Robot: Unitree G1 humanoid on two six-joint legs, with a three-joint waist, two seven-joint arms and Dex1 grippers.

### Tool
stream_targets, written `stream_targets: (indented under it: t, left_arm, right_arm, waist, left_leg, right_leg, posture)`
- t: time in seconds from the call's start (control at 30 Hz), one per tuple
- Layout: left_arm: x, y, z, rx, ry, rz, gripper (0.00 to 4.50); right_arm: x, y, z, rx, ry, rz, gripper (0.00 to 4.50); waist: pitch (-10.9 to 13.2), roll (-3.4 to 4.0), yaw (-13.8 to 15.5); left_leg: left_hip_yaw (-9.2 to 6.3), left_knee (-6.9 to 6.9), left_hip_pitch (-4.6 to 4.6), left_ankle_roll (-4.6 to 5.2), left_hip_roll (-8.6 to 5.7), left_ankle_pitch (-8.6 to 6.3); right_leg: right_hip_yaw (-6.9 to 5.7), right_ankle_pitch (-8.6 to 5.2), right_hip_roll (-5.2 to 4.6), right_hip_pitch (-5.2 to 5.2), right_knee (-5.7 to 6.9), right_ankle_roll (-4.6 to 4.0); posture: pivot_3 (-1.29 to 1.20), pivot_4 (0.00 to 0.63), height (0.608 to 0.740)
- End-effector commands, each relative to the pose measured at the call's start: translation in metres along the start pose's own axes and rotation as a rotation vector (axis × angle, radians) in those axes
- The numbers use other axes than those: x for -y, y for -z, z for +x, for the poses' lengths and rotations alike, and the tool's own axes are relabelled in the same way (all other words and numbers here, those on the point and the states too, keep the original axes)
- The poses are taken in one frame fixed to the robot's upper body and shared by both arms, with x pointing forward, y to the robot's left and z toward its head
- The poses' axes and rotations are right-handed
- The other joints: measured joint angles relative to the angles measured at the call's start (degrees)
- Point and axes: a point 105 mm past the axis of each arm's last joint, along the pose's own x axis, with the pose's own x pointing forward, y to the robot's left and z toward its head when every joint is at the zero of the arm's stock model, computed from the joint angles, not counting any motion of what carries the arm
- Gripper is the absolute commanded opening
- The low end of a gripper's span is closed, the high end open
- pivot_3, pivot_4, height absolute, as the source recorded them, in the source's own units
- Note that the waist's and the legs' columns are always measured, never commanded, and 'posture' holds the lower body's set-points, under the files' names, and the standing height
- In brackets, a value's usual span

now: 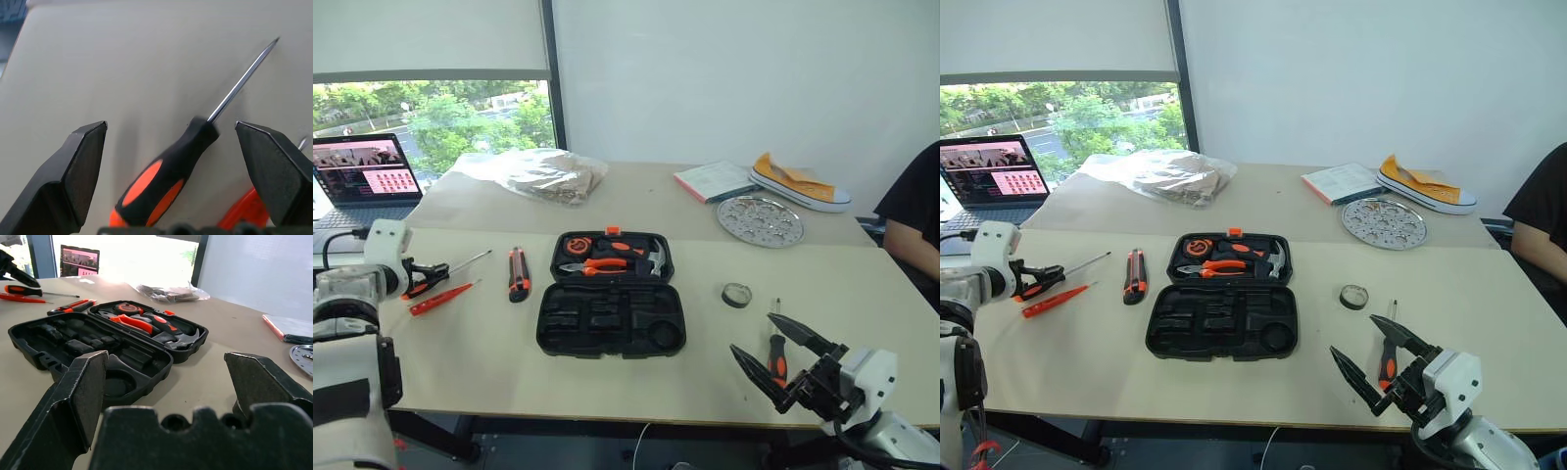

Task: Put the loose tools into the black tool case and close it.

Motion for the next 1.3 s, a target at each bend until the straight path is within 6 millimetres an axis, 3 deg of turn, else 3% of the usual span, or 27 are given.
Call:
stream_targets:
  t: [0.03,0.2,0.33,0.43,0.57,0.67,0.87,0.97,1.03,1.07,1.2,1.3]
  left_arm:
    - [0.004,0.002,0.002,0.004,0.004,-0.051,4.50]
    - [0.014,0.007,0.006,-0.010,0.056,-0.121,4.50]
    - [0.019,-0.001,0.006,0.009,0.092,-0.129,3.61]
    - [0.018,-0.001,0.004,0.010,0.098,-0.137,2.29]
    - [0.013,0.000,0.000,0.021,0.104,-0.159,1.00]
    - [0.011,-0.015,-0.005,0.125,0.148,-0.168,0.86]
    - [0.018,-0.074,-0.032,0.457,0.349,-0.112,0.86]
    - [0.044,-0.095,-0.051,0.554,0.573,0.065,0.86]
    - [0.080,-0.097,-0.063,0.533,0.812,0.281,0.86]
    - [0.099,-0.092,-0.066,0.493,0.911,0.413,0.86]
    - [0.139,-0.063,-0.062,0.335,1.070,0.803,0.86]
    - [0.171,-0.058,-0.052,0.304,1.116,0.918,0.86]
  right_arm:
    - [0.003,-0.016,-0.004,0.034,0.034,-0.053,4.43]
    - [0.003,-0.018,-0.009,0.023,0.051,-0.064,4.43]
    - [0.003,-0.019,-0.011,0.023,0.070,-0.068,4.50]
    - [0.001,-0.018,-0.011,0.022,0.072,-0.064,4.50]
    - [0.001,-0.017,-0.010,0.023,0.072,-0.060,4.50]
    - [0.002,-0.016,-0.009,0.025,0.071,-0.059,4.50]
    - [0.006,-0.018,-0.006,0.031,0.059,-0.070,4.50]
    - [0.008,-0.022,-0.006,0.031,0.035,-0.084,4.50]
    - [0.010,-0.024,-0.005,0.021,-0.007,-0.099,4.50]
    - [0.010,-0.024,-0.005,0.011,-0.037,-0.105,4.50]
    - [0.006,-0.022,-0.001,-0.011,-0.131,-0.104,4.50]
    - [0.002,-0.022,0.006,-0.021,-0.212,-0.089,4.50]
  waist:
    - [0.0,-0.03,0.2]
    - [0.0,-0.04,0.1]
    - [0.0,-0.04,-0.2]
    - [0.0,-0.04,-0.2]
    - [0.0,-0.05,-0.1]
    - [0.0,-0.05,-0.2]
    - [0.0,-0.07,-0.2]
    - [0.0,-0.07,-0.2]
    - [0.0,-0.07,0.0]
    - [0.0,-0.07,0.1]
    - [0.0,-0.07,0.4]
    - [0.0,-0.07,0.3]
  left_leg:
    - [0.01,0.00,0.00,0.00,-0.01,0.00]
    - [0.04,0.01,0.02,0.00,-0.01,0.00]
    - [0.05,0.01,0.03,0.00,-0.01,0.00]
    - [0.04,0.01,0.04,0.00,-0.01,0.00]
    - [0.04,0.03,0.03,0.00,-0.01,0.00]
    - [0.04,0.03,0.02,0.00,0.00,0.00]
    - [0.04,0.03,0.01,0.00,0.00,0.00]
    - [0.05,0.03,-0.01,0.00,0.00,0.00]
    - [0.07,0.06,-0.02,0.02,-0.02,-0.01]
    - [0.08,0.11,-0.03,0.05,-0.02,-0.03]
    - [0.13,0.20,-0.02,0.12,-0.01,-0.07]
    - [0.17,0.20,-0.03,0.13,0.01,-0.07]
  right_leg:
    - [0.00,0.00,-0.01,0.00,0.01,0.00]
    - [0.02,0.00,0.00,0.02,0.01,0.00]
    - [0.04,0.00,0.00,0.03,0.02,0.00]
    - [0.04,0.00,0.00,0.03,0.04,0.00]
    - [0.03,0.00,0.00,0.03,0.03,0.00]
    - [0.03,0.00,0.00,0.02,0.03,0.00]
    - [0.03,0.00,0.00,-0.01,0.02,-0.01]
    - [0.03,0.00,0.00,0.00,0.01,-0.01]
    - [0.02,0.00,0.00,0.03,0.00,0.00]
    - [0.02,0.00,0.00,0.06,0.00,0.00]
    - [0.08,0.00,0.01,0.17,-0.06,0.00]
    - [0.17,0.00,0.05,0.14,-0.05,0.00]
  posture:
    - [0.00,0.150,0.740]
    - [0.00,0.150,0.740]
    - [0.00,0.150,0.740]
    - [0.00,0.150,0.740]
    - [0.00,0.150,0.740]
    - [0.00,0.150,0.740]
    - [0.00,0.150,0.740]
    - [0.00,0.150,0.740]
    - [0.00,0.150,0.740]
    - [0.00,0.150,0.740]
    - [0.00,0.150,0.740]
    - [0.00,0.150,0.740]
